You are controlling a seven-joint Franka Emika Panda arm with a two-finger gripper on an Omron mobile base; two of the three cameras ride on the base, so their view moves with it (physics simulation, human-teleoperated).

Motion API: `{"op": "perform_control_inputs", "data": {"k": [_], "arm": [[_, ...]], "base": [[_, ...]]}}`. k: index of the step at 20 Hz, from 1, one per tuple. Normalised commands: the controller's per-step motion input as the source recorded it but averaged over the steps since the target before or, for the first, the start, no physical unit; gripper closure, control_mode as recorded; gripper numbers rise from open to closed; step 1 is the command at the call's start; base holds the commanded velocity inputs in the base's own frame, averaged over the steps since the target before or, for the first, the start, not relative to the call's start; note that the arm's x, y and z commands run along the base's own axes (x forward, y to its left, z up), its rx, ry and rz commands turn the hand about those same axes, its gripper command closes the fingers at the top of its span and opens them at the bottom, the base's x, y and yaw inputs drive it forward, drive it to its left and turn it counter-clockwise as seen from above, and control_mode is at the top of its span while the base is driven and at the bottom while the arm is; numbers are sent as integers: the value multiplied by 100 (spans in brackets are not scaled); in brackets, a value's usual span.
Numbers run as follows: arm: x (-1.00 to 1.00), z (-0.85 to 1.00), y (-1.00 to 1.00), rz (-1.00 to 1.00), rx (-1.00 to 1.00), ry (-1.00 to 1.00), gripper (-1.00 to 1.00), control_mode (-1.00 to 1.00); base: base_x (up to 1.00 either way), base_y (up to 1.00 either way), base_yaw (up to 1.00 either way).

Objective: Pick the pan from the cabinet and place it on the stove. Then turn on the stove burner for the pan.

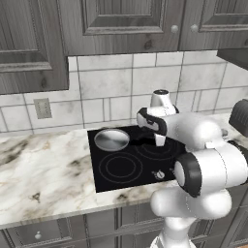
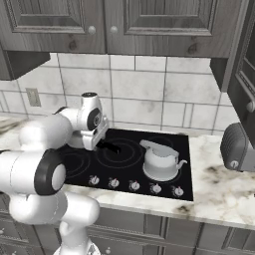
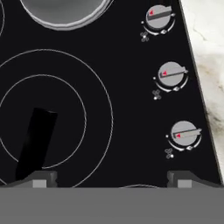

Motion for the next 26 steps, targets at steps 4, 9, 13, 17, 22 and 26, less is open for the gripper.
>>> {"op": "perform_control_inputs", "data": {"k": [4, 9, 13, 17, 22, 26], "arm": [[-46, 48, -4, -13, 0, 0, -100, -100], [-45, 41, -3, -19, 0, 0, -100, -100], [-44, 28, 0, -25, 0, 0, -100, -100], [-36, 23, 0, -28, 0, 0, -100, -100], [-32, 17, -8, -30, 1, 1, -100, -100], [-34, 1, -19, -29, 3, 2, -100, -100]], "base": [[0, 0, 0], [0, 0, 0], [0, 0, 0], [0, 0, 0], [0, 0, 0], [0, 0, 0]]}}
